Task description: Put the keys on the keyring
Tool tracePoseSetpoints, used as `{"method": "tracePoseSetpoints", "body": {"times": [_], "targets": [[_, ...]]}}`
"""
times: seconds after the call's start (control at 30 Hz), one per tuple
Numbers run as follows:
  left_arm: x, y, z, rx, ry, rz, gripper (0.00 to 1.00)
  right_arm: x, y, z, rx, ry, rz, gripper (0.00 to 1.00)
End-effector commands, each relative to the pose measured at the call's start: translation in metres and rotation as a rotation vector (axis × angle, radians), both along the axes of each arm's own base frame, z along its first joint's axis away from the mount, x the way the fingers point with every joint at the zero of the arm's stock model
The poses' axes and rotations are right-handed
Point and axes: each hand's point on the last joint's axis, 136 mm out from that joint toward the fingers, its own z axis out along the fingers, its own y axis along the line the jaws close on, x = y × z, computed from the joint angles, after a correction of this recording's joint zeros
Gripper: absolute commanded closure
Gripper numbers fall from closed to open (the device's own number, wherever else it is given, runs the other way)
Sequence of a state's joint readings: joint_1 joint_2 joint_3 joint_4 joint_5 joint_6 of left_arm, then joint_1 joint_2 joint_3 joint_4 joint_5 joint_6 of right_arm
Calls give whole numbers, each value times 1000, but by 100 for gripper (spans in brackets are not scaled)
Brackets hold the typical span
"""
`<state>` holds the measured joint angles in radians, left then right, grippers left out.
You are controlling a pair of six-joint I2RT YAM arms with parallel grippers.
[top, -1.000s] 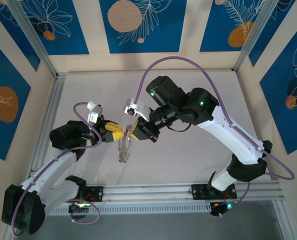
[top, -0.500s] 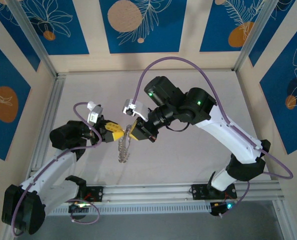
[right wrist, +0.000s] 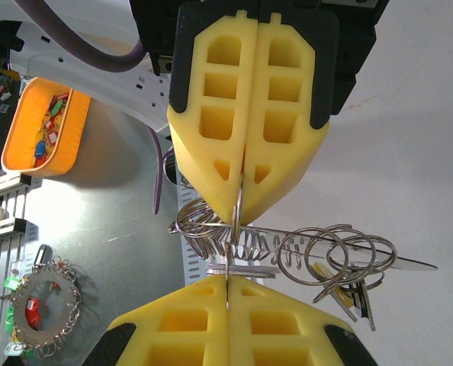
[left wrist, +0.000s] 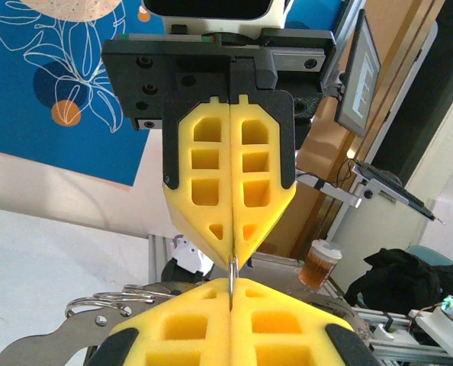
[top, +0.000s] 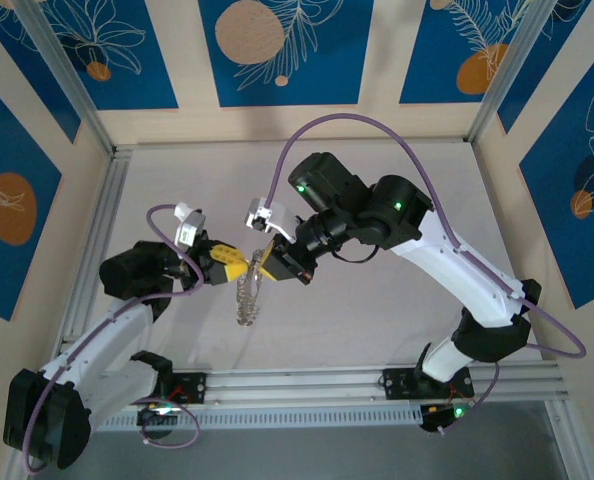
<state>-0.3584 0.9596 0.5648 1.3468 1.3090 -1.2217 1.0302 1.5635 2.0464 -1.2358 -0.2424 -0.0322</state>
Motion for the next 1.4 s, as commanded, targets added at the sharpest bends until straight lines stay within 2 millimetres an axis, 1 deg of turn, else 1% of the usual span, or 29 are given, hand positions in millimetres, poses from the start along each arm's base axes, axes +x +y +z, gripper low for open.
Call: {"method": "tracePoseSetpoints", "body": {"times": [0.0, 1.37], "targets": [[-7, 3, 13, -38, -96, 7, 100, -5, -2, 4, 5, 12, 5, 100], [-7, 4, 12, -38, -96, 11, 100, -6, -4, 6, 12, 2, -8, 100]]}}
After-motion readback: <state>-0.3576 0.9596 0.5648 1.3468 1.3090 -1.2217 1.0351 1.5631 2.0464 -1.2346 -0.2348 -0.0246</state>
